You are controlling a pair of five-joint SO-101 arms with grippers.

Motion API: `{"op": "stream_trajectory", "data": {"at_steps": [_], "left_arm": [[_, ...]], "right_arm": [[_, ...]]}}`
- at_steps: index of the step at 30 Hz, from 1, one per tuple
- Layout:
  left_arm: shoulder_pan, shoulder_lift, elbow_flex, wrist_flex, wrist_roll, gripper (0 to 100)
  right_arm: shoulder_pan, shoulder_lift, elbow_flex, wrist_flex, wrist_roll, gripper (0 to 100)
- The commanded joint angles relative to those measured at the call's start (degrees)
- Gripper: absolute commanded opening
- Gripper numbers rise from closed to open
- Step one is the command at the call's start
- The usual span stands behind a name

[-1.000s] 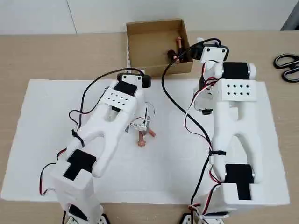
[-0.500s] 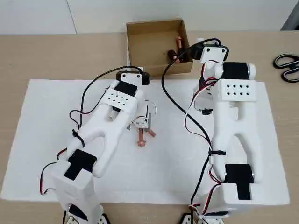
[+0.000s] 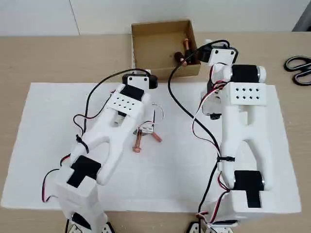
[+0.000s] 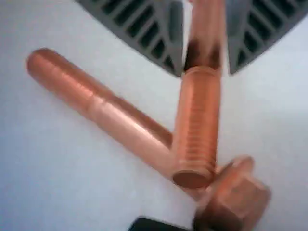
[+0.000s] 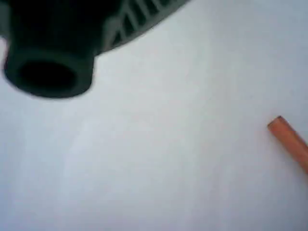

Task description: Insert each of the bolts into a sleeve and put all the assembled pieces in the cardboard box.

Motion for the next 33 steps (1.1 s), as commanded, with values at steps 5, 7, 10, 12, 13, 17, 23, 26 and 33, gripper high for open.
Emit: {"op": "stream_trajectory", "data": {"at_steps": [5,7,10,12,13,17,23,26,33], "left_arm": [[0.18,2.37,0.31,-0.7,0.09,5],[0.18,4.84,0.22,-0.7,0.09,5],[0.18,7.3,0.13,-0.7,0.18,4],[0.18,7.56,0.13,-0.53,0.35,4],[0.18,7.56,0.13,-0.53,0.35,4],[0.18,7.47,-1.45,1.05,0.09,1],[-0.26,7.47,-13.93,13.45,-1.05,1],[-0.35,7.47,-20.18,18.46,-4.66,1],[-2.02,1.41,-23.16,18.37,-25.93,1]], "right_arm": [[0.31,-3.38,-2.81,0.04,0.26,0.6],[0.31,-3.38,-2.81,0.04,0.26,0.6],[0.31,-3.38,-2.81,0.13,0.26,0.6],[0.4,-3.38,-2.81,0.13,0.26,0.6],[0.4,-3.38,-2.81,0.13,0.35,0.6],[0.4,-3.38,-2.81,0.04,0.35,0.6],[0.4,-3.21,-2.81,0.04,0.35,0.6],[0.4,-3.21,-2.81,0.04,0.35,0.6],[0.48,-3.3,-2.81,0.13,0.35,0.6]]}}
